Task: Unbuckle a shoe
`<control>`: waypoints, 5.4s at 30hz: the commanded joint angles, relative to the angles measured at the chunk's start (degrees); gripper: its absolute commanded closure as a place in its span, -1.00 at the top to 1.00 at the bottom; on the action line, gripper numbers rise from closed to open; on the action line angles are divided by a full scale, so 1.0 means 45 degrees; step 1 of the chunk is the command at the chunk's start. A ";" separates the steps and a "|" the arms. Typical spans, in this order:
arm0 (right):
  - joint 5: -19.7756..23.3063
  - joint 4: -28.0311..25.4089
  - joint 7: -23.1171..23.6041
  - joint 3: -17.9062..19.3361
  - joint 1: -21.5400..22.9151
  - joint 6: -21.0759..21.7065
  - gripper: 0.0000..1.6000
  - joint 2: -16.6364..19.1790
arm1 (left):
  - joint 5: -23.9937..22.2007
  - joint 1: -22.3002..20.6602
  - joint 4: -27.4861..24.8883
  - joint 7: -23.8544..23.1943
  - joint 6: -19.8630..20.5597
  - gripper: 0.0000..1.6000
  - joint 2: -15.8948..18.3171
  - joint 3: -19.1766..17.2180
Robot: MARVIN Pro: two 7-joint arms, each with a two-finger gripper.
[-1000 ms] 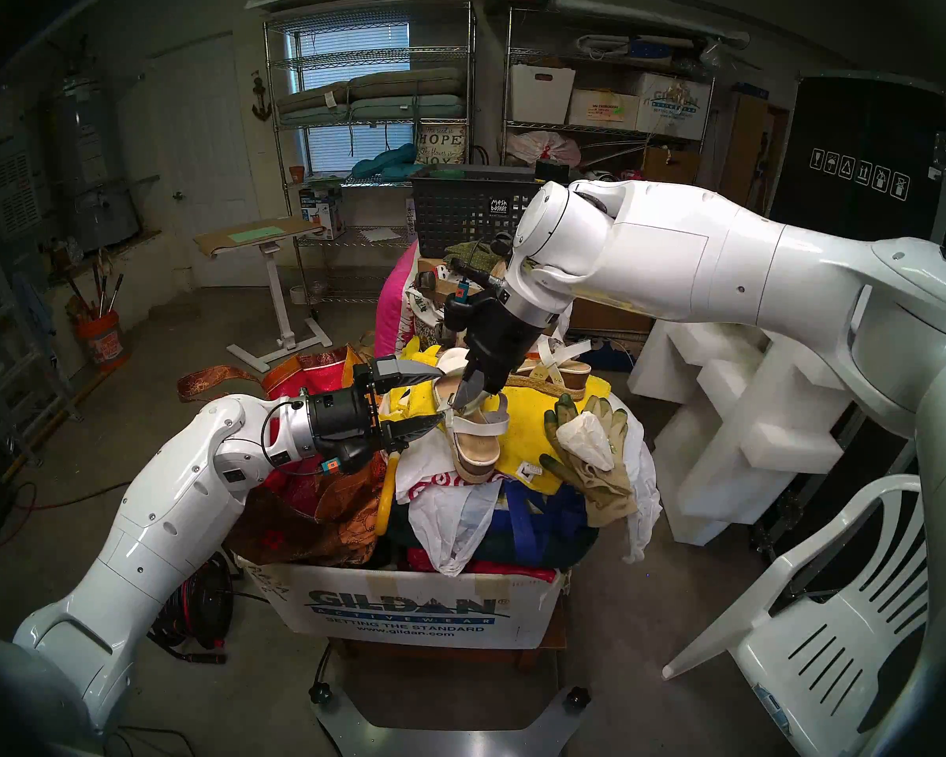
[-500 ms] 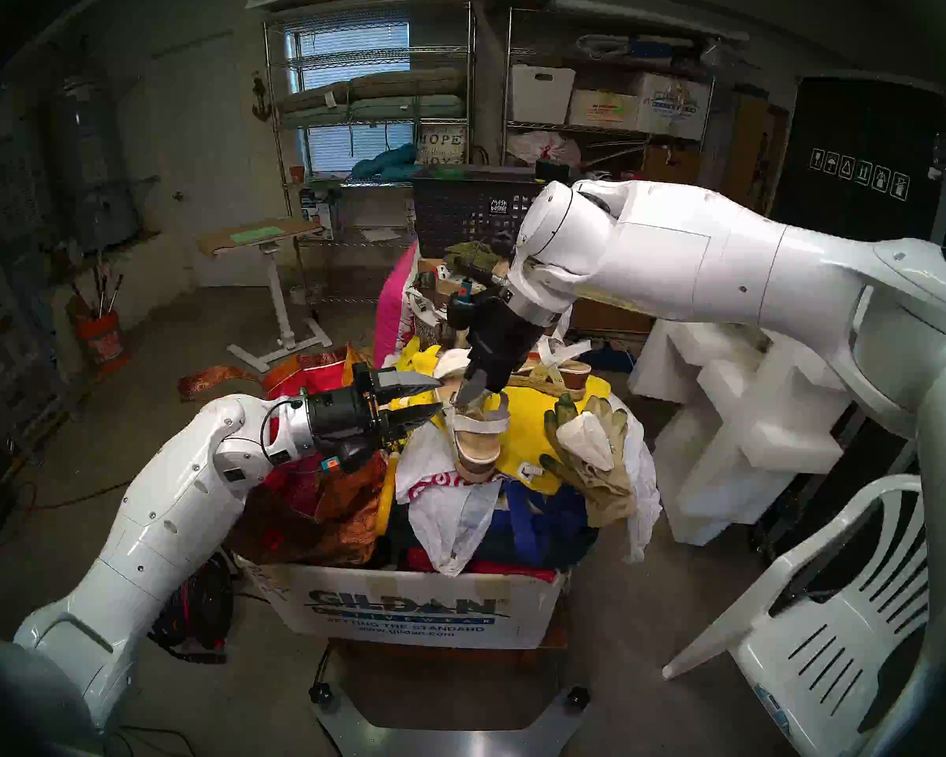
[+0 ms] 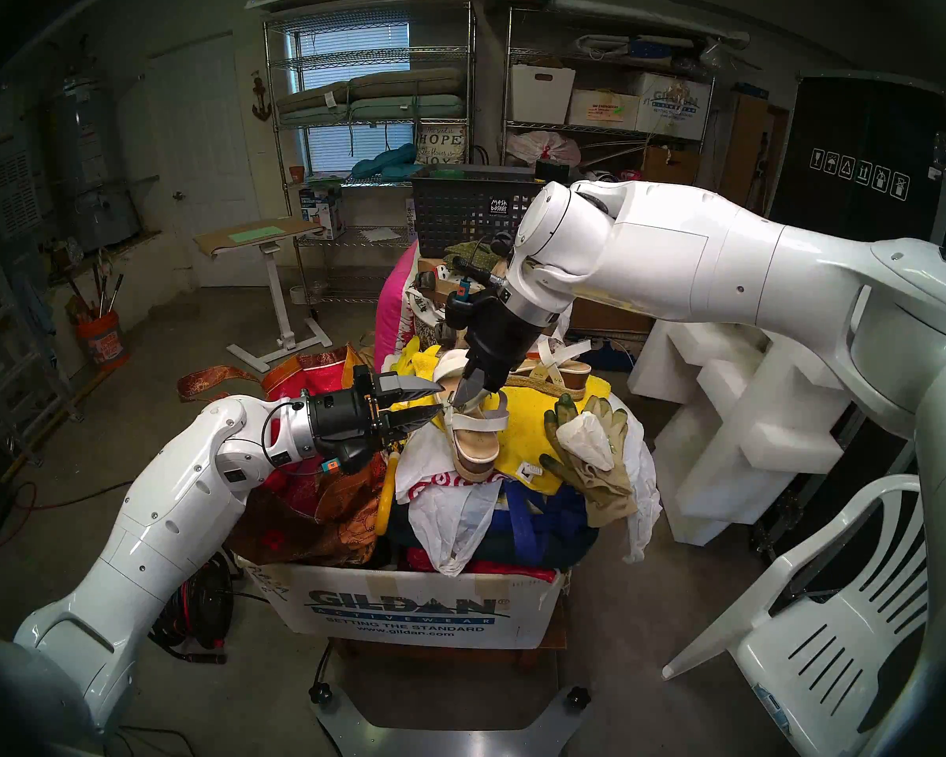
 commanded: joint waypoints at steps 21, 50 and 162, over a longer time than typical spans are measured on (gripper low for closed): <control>0.0042 -0.0236 0.0054 0.0157 0.0314 0.0114 -1.00 0.0033 | 0.0863 -0.0605 0.0650 0.0656 0.0019 0.12 -0.0445 0.0006; 0.0057 0.0022 0.0110 0.0163 0.0182 -0.0123 -1.00 -0.0087 | 0.0950 -0.0648 0.0740 0.0979 0.0019 -0.28 -0.0423 0.0433; 0.0080 -0.1048 -0.1516 0.0387 -0.0224 0.0891 -0.04 0.0604 | 0.2654 -0.0729 0.1774 0.4288 0.0019 -1.00 -0.0278 0.0413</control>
